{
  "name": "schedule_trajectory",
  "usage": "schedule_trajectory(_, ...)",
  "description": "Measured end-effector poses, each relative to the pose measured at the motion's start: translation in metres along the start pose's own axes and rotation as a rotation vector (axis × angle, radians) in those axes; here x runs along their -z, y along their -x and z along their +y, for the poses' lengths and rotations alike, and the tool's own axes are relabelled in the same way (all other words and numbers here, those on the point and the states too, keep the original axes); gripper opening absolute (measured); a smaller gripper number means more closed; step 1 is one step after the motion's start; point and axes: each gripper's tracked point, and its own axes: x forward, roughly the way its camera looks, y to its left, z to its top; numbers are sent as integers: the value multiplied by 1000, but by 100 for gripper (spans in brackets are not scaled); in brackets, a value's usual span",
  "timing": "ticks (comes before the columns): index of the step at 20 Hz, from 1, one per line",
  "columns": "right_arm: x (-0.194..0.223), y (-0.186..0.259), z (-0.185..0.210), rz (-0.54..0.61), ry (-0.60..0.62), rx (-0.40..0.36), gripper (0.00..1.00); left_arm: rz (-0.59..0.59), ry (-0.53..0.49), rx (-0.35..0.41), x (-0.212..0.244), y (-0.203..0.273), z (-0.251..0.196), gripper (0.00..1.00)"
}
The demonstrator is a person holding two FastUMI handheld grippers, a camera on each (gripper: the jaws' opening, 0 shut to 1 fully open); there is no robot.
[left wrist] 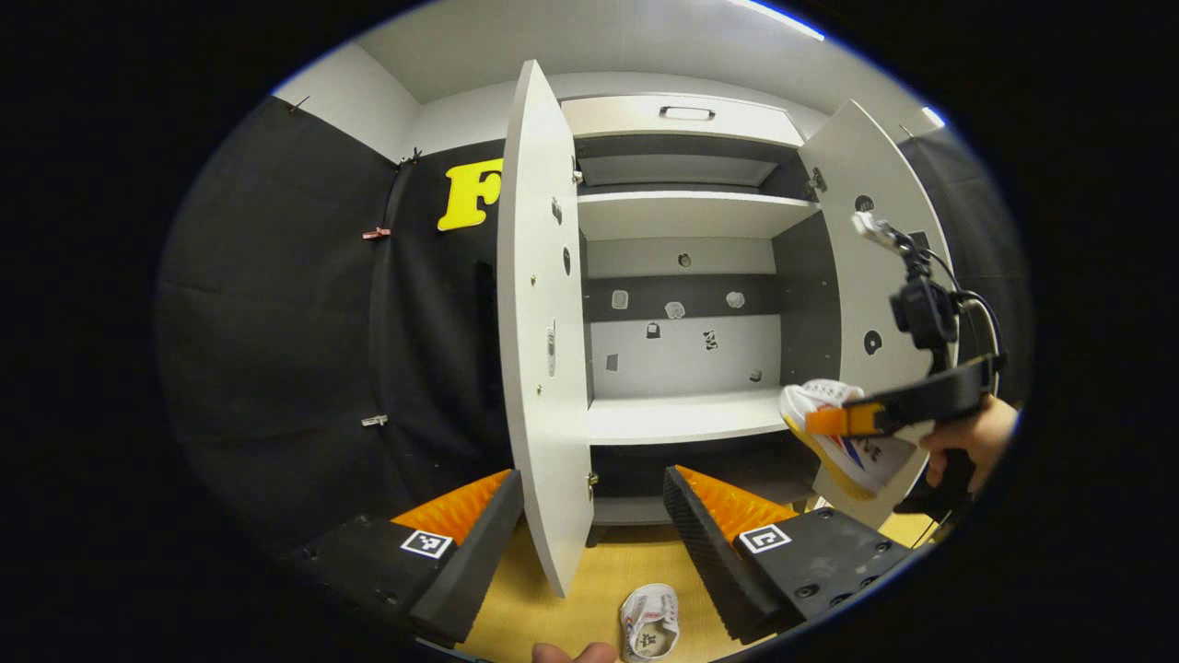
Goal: Grab one shoe with the right hand and put it into the shoe cabinet, grab the other shoe with the left hand and put it into the shoe cabinet; then close the right door with the right hand and the left door with the left hand.
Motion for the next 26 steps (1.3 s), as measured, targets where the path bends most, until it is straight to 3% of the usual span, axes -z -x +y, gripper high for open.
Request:
schedule_trajectory(8,-78,-106,-38,-11,107,78,5,3,24,41,-1,-9,-15,96)
schedule_trajectory(17,-56,-225,-77,161,236,128,5,7,44,5,-2,-23,-18,97)
schedule_trajectory(26,-29,-290,-98,257,342,171,5,21,50,-59,1,-32,-15,96)
